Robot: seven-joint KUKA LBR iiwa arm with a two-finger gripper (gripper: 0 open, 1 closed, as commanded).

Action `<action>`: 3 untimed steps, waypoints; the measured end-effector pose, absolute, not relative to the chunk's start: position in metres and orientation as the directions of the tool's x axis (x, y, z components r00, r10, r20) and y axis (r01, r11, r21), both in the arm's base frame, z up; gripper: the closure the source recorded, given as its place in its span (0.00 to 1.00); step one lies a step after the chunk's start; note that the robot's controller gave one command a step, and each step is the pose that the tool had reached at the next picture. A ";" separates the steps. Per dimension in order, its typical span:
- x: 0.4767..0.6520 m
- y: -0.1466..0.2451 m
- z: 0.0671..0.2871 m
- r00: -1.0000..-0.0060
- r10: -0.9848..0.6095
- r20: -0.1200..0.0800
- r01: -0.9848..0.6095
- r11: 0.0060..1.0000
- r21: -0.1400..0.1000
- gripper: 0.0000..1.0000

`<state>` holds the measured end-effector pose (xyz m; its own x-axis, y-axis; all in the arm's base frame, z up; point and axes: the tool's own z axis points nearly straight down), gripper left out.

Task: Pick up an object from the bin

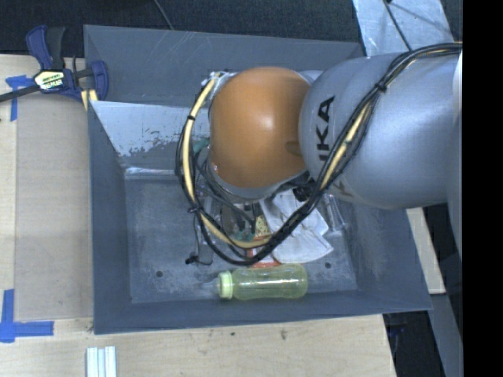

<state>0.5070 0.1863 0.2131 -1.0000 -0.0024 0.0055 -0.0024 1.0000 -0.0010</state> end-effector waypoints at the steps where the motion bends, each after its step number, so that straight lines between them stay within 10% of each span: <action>1: 0.509 0.186 0.218 -1.000 0.000 -0.003 0.000 1.000 0.001 0.00; 2: 0.528 0.169 0.239 -1.000 -0.004 -0.002 -0.004 1.000 0.001 0.00; 3: 0.522 0.144 0.216 -1.000 -0.027 -0.007 -0.027 1.000 0.001 0.00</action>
Offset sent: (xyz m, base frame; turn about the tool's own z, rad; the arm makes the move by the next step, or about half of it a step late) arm 0.0246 -0.0210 0.0300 -0.0002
